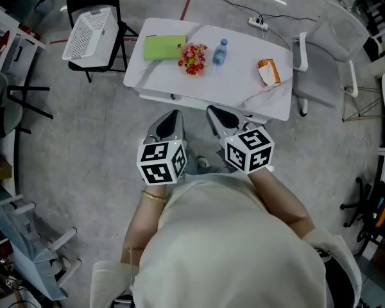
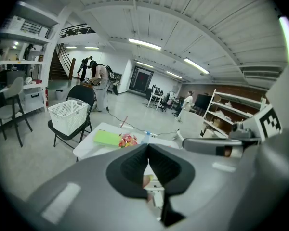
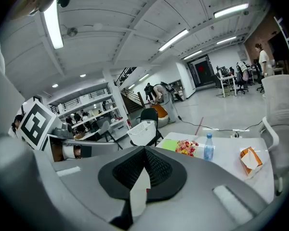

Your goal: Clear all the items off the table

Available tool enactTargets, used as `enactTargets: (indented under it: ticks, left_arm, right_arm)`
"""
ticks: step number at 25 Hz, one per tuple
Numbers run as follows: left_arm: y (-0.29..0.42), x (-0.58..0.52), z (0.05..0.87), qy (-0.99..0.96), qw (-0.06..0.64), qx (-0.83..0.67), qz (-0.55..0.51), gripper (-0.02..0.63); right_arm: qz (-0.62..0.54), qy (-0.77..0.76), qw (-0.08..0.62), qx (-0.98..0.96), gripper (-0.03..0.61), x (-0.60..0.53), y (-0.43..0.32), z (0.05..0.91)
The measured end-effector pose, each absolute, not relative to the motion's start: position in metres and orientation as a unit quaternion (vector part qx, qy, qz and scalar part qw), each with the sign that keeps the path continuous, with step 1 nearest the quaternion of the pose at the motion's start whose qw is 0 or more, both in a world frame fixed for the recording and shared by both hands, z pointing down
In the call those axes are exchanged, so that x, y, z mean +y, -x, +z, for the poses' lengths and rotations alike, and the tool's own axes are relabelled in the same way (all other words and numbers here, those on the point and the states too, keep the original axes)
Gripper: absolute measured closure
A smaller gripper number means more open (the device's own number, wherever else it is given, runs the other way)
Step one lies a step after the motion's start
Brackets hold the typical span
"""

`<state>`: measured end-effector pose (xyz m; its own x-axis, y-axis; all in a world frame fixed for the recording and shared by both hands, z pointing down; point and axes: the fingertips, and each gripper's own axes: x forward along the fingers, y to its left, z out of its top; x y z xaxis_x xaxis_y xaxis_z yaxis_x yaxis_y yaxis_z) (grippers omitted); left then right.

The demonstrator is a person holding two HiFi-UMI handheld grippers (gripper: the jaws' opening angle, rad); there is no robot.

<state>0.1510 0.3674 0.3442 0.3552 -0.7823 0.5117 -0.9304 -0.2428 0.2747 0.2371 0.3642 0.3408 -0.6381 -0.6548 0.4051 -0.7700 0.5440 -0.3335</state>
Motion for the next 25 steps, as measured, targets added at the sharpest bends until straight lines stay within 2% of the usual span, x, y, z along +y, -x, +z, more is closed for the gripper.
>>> enactTargets:
  ticks: [25]
  left_arm:
    - [-0.095,0.198,0.407,-0.798,0.298,-0.484,0.199,0.604]
  right_arm:
    - [0.258,-0.456,0.181,-0.833,0.577,0.213,-0.207,0.415]
